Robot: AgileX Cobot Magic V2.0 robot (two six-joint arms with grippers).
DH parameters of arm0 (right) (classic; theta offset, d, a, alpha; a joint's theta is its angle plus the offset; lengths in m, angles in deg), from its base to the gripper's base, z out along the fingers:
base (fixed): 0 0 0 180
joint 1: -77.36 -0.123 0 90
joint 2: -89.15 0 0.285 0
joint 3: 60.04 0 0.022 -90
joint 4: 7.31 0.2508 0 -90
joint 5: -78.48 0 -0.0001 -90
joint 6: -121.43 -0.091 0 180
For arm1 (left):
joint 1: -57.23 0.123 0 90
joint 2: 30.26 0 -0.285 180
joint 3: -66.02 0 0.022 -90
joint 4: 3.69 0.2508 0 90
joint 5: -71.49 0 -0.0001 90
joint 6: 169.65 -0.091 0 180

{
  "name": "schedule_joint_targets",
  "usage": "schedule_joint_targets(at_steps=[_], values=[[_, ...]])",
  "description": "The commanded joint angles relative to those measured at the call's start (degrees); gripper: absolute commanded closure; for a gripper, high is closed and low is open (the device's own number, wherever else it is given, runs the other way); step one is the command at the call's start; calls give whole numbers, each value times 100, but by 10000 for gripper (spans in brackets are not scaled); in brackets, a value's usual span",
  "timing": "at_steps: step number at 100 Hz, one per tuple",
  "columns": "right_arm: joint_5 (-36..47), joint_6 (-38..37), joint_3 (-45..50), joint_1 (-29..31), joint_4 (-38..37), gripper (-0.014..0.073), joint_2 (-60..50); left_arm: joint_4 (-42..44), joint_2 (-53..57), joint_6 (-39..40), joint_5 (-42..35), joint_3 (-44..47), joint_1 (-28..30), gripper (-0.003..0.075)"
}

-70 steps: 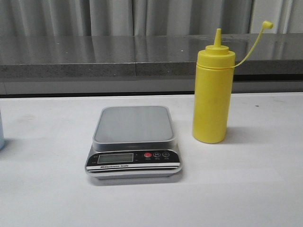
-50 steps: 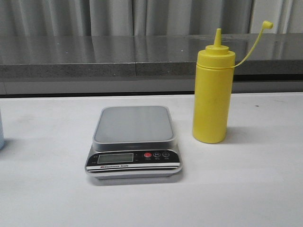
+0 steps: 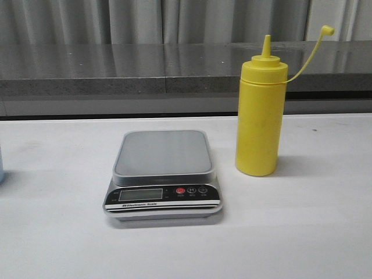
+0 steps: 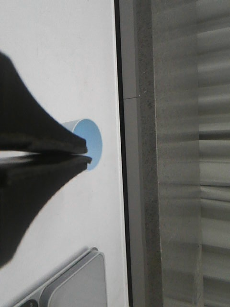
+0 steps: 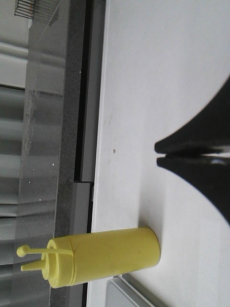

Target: Pour seasoning into cup on scale with both arms

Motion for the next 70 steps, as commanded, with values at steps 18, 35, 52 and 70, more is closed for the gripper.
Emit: schedule_joint_targets(at_steps=[18, 35, 52, 70], values=[[493, 32, -120, 35, -19, 662, -118, -170, -1660, 47, -113, -1562, 371, 740], [493, 32, -120, 35, -19, 662, -118, -136, -2785, 47, 244, -2531, 468, 740], [493, 32, -120, 35, -19, 662, -118, -110, -3810, 37, 373, -3309, 468, 740], [493, 32, -120, 35, -19, 662, -118, -112, -4783, 37, 373, -3816, 468, 740]])
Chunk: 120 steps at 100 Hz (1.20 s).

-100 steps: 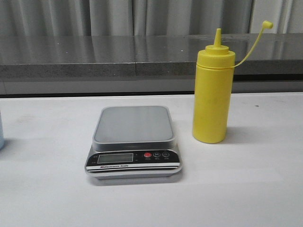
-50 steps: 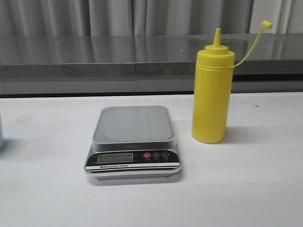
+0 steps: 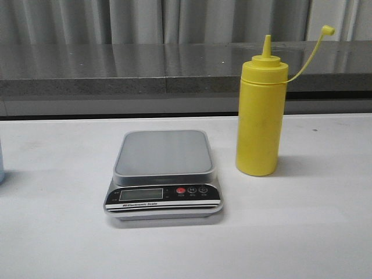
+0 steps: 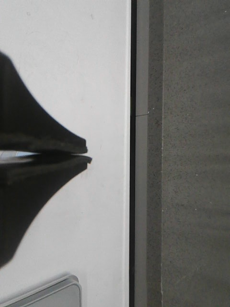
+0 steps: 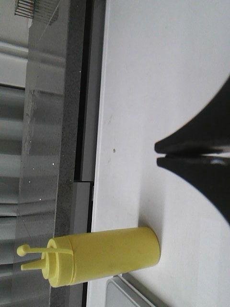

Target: Pour seasoning into cup on scale with both arms

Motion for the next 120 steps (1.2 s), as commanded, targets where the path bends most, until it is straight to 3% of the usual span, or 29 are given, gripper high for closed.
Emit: schedule_joint_targets(at_steps=[1, 24, 31, 38, 55, 62, 120], values=[[493, 32, -120, 35, -19, 662, -118, -30, -421, 37, -364, -435, 21, 740], [493, 32, -120, 35, -19, 662, -118, -30, -1449, 37, -237, -901, 21, 736], [493, 32, -120, 35, -19, 662, -118, -30, -1669, 37, -122, -969, 21, 696], [493, 32, -120, 35, -19, 662, -118, -30, -1821, 37, -83, -982, 21, 602], [493, 32, -120, 35, -19, 662, -118, -30, -2015, 37, -96, -982, 21, 249], [493, 32, -120, 35, -19, 662, -118, -88, -2059, 37, -109, -982, 21, 178], [493, 32, -120, 35, -19, 662, -118, -224, -3018, 47, 83, -982, 188, 166]])
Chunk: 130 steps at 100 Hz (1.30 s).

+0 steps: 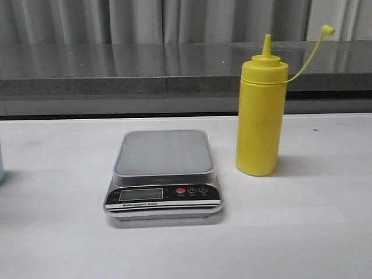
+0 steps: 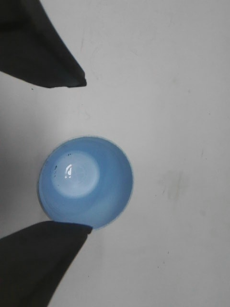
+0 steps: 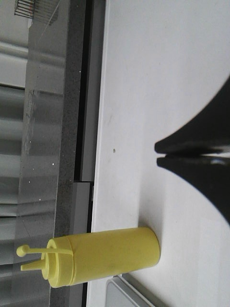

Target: Pour seasoning into cup on scale with both arms

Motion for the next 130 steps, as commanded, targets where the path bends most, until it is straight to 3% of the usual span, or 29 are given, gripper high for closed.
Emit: schedule_joint_targets(at_steps=[1, 71, 92, 130], values=[[493, 32, -120, 35, -19, 662, -118, -104, 28, 47, -259, -202, 45, 166], [493, 32, -120, 35, -19, 662, -118, -104, -1297, 47, 131, -897, 45, 184], [493, 32, -120, 35, -19, 662, -118, -104, -1348, 47, 176, -911, 45, 303], [493, 32, -120, 35, -19, 662, -118, -104, -1348, 47, 177, -911, 45, 640]])
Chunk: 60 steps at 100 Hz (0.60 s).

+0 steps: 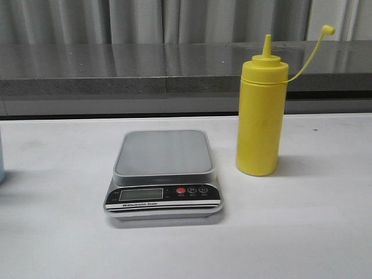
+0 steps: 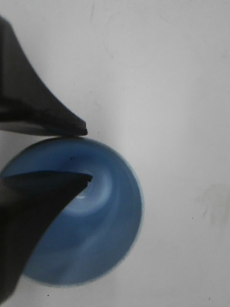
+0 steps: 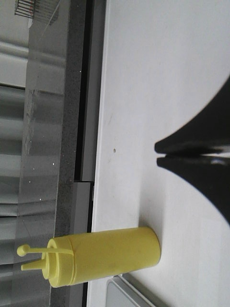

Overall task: Pour seasoning into cup on scale with both arms
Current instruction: 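Lower the left gripper onto the light blue cup and grasp it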

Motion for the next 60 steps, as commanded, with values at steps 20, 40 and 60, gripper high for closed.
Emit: schedule_joint_targets(at_steps=[20, 40, 60], values=[[489, 32, -120, 35, -19, 662, -118, -47, 189, 37, -209, -184, 20, 740], [489, 32, -120, 35, -19, 662, -118, -59, 263, 37, -37, -380, 20, 740], [489, 32, -120, 35, -19, 662, -118, -553, 525, -256, 498, -992, -15, 740]])
